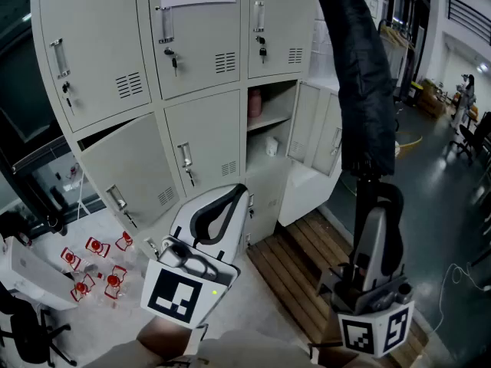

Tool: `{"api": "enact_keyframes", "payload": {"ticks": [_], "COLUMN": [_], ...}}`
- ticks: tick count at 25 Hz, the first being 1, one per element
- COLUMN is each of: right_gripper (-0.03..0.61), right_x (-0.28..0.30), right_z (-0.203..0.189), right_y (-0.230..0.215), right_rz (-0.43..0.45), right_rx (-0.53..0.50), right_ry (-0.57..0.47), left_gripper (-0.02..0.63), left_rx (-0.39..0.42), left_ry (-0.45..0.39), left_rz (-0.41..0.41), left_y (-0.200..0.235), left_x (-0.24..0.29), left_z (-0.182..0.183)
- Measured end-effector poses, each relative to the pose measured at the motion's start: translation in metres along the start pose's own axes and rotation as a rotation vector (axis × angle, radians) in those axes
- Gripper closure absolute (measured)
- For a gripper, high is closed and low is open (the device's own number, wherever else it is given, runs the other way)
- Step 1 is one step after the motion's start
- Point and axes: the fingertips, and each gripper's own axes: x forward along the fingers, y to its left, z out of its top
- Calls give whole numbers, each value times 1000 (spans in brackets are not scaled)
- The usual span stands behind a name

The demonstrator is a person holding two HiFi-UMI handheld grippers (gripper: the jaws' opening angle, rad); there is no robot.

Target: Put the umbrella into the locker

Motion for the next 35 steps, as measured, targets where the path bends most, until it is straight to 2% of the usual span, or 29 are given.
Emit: {"api": "enact_keyframes", "payload": {"ticks": [9,21,35], "right_gripper": [565,566,565], "right_x": [-5,-10,-18], "right_z": [1,-19,-53], "right_y": [-12,-39,-85], "right_rz": [-2,-15,7], "right_rx": [11,12,27], "right_ry": [13,88,200], "left_gripper": [604,604,604], "left_rx": [9,14,47], "left_ry": [3,39,109], "left_rz": [-8,-20,23], "left_y": [-12,-32,-57], "left_x": [8,27,49], "left_z": [-2,-17,-52]}}
